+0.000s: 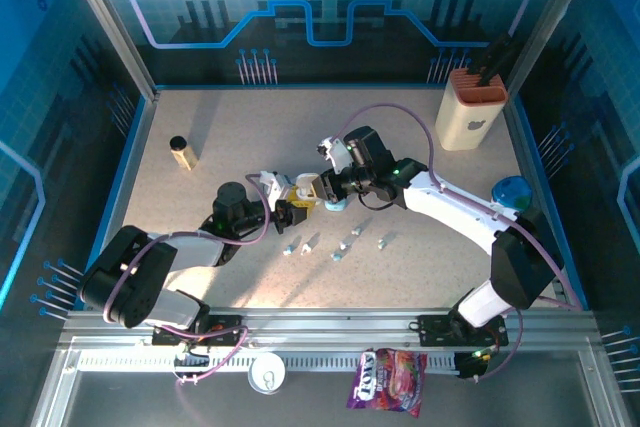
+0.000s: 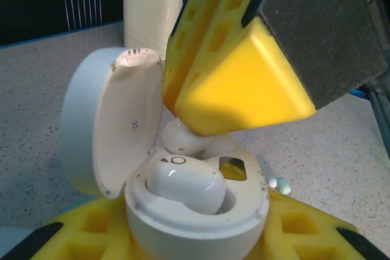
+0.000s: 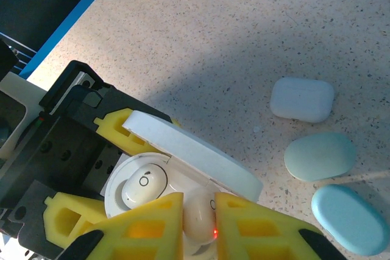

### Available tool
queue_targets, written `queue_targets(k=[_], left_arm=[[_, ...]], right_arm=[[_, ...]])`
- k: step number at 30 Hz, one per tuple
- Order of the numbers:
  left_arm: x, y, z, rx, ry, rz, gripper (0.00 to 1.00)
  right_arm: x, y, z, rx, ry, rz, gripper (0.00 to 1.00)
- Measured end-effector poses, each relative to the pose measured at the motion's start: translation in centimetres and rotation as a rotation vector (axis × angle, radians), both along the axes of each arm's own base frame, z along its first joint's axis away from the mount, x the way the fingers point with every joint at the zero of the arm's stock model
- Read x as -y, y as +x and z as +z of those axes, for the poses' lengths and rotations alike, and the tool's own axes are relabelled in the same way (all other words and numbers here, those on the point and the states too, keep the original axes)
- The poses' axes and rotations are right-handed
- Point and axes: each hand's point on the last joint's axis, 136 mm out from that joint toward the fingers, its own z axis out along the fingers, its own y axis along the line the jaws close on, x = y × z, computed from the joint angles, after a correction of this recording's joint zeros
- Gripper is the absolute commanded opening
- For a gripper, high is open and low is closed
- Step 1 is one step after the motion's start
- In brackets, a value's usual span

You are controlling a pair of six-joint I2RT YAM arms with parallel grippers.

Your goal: Insert the wireless bluetooth earbuds into the charging case

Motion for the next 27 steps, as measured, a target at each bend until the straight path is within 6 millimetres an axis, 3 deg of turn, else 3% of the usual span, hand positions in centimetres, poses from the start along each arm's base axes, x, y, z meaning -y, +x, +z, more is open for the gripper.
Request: queue_targets(k=[27], left_arm=[[0.2, -0.4, 1.1, 0.007, -0.042, -0.027, 0.29]], right_arm=[[0.3, 0.0, 1.5, 0.166, 0.091, -0.002, 0.15]])
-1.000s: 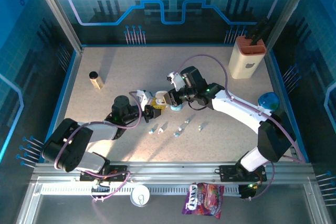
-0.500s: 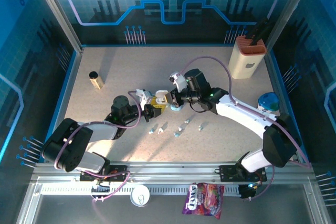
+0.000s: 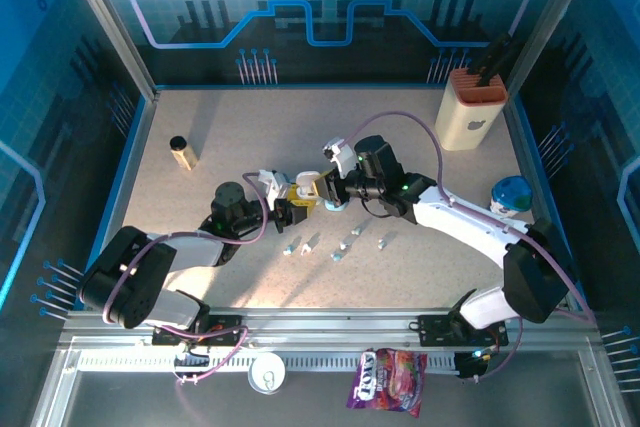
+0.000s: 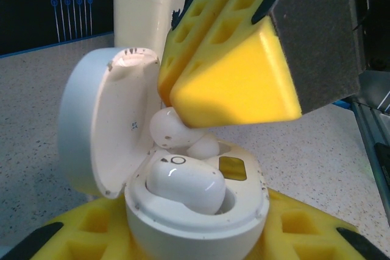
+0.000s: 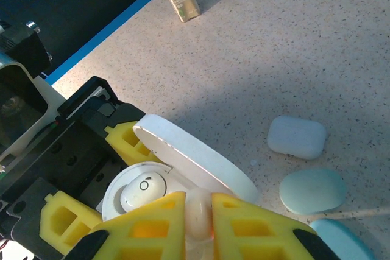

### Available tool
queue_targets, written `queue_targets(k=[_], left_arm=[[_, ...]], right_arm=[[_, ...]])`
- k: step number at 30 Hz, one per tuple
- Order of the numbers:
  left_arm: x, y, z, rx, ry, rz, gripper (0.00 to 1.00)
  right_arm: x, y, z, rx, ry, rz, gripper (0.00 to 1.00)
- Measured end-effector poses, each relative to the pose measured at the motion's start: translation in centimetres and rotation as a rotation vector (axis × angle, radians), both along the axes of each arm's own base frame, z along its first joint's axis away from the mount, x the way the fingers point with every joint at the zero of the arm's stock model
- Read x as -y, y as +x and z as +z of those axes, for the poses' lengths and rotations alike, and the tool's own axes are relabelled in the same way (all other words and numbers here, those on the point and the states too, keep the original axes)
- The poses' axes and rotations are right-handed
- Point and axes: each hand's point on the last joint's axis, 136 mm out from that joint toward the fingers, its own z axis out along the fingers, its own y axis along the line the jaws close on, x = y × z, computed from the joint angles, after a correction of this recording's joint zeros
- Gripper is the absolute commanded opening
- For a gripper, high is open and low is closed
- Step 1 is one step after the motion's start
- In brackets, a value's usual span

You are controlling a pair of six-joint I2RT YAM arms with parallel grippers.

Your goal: Insert the wireless bluetooth earbuds into the charging case

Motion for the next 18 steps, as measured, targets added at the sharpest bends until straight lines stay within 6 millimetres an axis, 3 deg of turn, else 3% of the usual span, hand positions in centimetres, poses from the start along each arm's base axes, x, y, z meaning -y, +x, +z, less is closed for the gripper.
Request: queue_targets(k=[18], left_arm=[[-0.03, -0.24, 0.75, 0.018, -0.008, -0.006, 0.29]], right_arm=[[0.37, -0.60, 0.82, 0.088, -0.045, 0.045, 0.16]])
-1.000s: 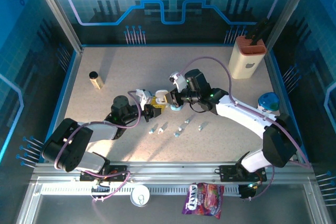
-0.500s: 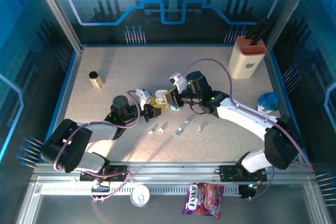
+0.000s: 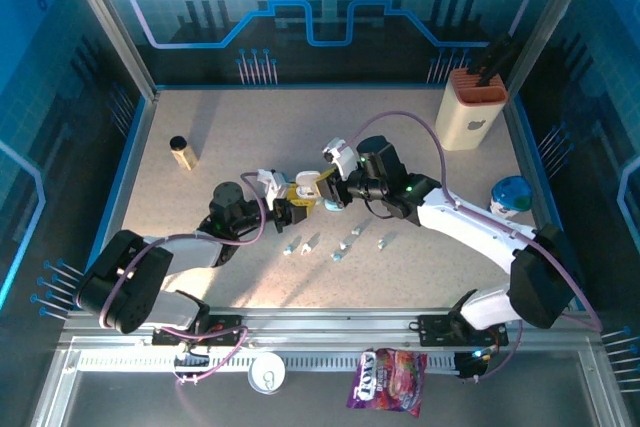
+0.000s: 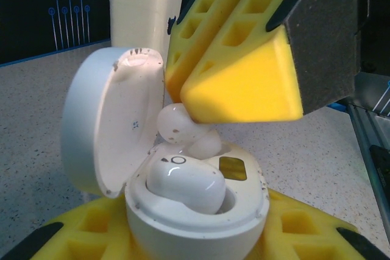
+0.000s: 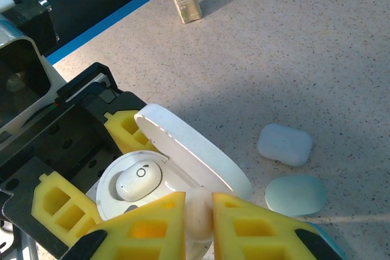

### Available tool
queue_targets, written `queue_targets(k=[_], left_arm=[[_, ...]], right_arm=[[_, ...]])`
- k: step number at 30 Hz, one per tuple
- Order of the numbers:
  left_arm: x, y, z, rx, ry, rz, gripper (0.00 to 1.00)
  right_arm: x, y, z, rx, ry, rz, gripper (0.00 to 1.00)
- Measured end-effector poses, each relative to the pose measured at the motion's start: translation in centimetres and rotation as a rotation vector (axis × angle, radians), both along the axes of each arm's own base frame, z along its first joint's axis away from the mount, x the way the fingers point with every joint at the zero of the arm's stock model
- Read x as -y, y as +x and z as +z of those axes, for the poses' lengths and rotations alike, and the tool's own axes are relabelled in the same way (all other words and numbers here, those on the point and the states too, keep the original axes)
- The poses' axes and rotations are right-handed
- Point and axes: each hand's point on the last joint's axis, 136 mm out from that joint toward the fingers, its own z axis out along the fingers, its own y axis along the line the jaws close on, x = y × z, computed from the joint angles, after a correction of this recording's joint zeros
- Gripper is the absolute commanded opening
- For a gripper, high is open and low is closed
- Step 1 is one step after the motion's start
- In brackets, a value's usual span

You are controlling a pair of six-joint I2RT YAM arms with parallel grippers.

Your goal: Insert the wireless bluetooth earbuds into the charging case

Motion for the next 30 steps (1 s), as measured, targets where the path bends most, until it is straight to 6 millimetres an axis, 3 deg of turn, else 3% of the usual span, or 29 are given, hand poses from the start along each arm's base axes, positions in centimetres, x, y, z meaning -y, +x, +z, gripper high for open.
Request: queue_targets(k=[5, 20, 30], left_arm=[[0.0, -0.1, 0.0, 0.001, 0.000, -0.005, 0.29], [0.0, 0.0, 0.3, 0.011, -0.005, -0.004, 0.29], [0.1, 0.0, 1.1, 0.052, -0.021, -0.004, 0.28]], right_arm=[[-0.5, -0.6, 0.0, 0.003, 0.001, 0.030, 0.19], [-0.4, -1.1, -0.2, -0.011, -0.012, 0.034, 0.48], [0.9, -1.5, 4.5, 0.063, 0.071, -0.019, 0.58]])
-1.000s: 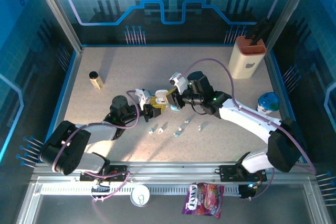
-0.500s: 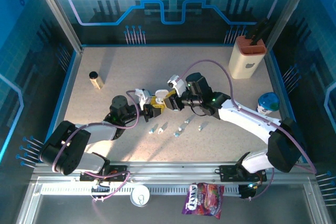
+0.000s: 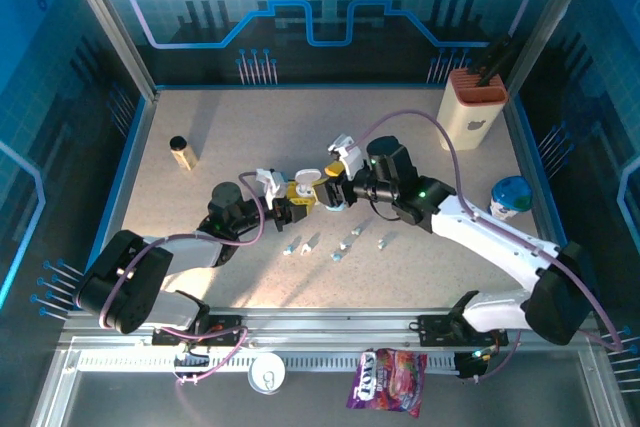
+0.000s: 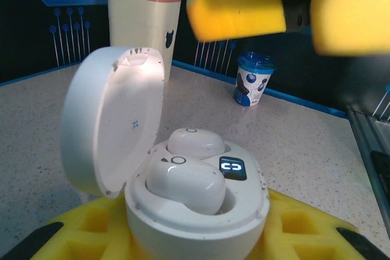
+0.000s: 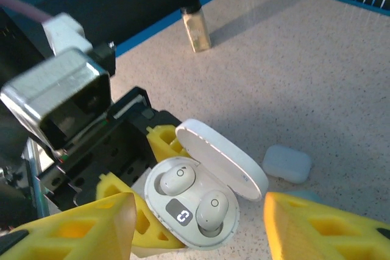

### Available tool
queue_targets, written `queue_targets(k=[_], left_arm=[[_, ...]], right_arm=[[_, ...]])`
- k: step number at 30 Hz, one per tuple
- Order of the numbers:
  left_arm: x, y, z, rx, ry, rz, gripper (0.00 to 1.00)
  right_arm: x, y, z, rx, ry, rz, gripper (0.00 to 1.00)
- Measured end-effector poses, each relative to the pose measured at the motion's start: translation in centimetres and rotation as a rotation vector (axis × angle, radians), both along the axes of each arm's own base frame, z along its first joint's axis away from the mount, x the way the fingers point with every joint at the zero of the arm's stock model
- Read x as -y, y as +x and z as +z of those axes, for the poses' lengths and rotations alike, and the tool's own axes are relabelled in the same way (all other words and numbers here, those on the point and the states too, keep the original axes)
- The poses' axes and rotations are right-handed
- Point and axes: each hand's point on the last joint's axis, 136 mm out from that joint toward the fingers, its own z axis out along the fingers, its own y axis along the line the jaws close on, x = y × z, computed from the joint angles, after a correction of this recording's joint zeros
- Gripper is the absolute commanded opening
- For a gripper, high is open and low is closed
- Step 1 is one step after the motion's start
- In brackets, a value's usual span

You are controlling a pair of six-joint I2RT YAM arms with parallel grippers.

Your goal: Insert the wireless bluetooth earbuds into the charging case

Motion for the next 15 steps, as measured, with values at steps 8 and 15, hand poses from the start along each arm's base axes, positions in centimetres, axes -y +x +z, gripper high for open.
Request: queue_targets(k=[8, 15], left_arm=[[0.1, 0.1, 0.2, 0.035, -0.007, -0.007, 0.28], [0.2, 0.1, 0.5, 0.054, -0.014, -0.015, 0.28]], right_arm=[[0.6, 2.6, 1.5, -0.156, 0.009, -0.104, 0.49], [-0.4, 3.9, 0.1, -0.277, -0.074, -0.120, 0.48]])
